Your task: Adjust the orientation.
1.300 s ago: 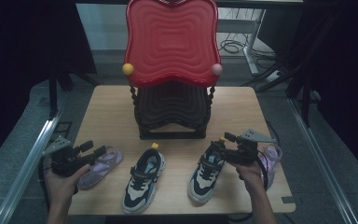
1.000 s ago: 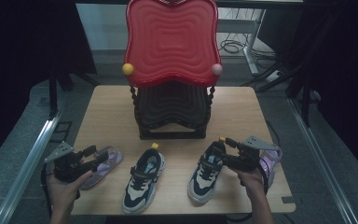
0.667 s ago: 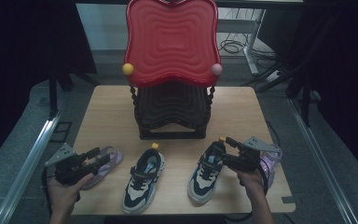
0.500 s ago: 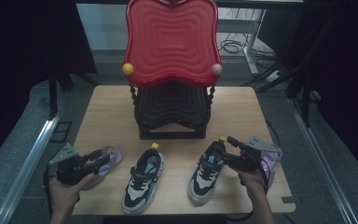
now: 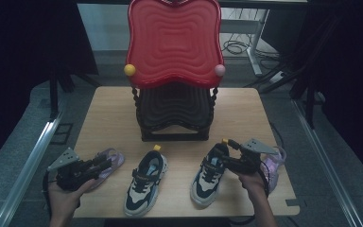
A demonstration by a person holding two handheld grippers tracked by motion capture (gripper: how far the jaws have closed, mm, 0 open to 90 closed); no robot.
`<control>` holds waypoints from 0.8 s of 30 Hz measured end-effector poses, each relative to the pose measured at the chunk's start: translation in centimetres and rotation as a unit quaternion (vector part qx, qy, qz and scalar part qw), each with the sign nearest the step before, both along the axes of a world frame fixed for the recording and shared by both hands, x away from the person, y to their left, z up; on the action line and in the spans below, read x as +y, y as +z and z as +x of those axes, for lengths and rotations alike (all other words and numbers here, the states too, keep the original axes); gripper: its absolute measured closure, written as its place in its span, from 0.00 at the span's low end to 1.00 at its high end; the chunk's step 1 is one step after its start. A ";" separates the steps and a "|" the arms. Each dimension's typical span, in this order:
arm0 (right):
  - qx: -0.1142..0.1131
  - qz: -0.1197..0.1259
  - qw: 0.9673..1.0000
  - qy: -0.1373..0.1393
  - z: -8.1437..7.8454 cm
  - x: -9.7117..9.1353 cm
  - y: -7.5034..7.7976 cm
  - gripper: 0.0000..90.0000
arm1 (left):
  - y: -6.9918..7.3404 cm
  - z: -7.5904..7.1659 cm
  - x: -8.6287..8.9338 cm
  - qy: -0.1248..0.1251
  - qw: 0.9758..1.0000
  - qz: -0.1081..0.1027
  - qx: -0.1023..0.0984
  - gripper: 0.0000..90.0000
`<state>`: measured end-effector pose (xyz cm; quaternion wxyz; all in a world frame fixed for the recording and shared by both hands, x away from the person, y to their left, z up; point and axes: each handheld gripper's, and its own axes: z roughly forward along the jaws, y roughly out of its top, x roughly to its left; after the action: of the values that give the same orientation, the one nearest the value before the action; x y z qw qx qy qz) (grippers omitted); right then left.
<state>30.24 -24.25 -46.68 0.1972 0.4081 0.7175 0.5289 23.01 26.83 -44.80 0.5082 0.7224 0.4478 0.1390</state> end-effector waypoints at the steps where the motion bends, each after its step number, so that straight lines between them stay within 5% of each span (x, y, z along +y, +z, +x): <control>1: 0.000 0.000 1.000 0.000 0.0 0.0 0.0 0.32 | 0.0 0.0 0.0 0.000 1.000 0.000 0.000 0.76; 9: 0.002 -0.005 1.000 -0.003 0.0 -0.1 -0.4 0.32 | -0.4 0.1 -0.8 -0.022 1.000 0.012 0.006 0.90; 24: 0.004 -0.008 1.000 -0.009 0.1 0.3 -0.7 0.32 | -2.2 0.3 -0.7 -0.024 0.997 0.037 0.062 1.00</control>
<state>30.34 -23.99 -47.34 0.2023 0.4153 0.7186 0.5197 23.28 26.10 -46.98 0.4553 0.7588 0.4554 0.0977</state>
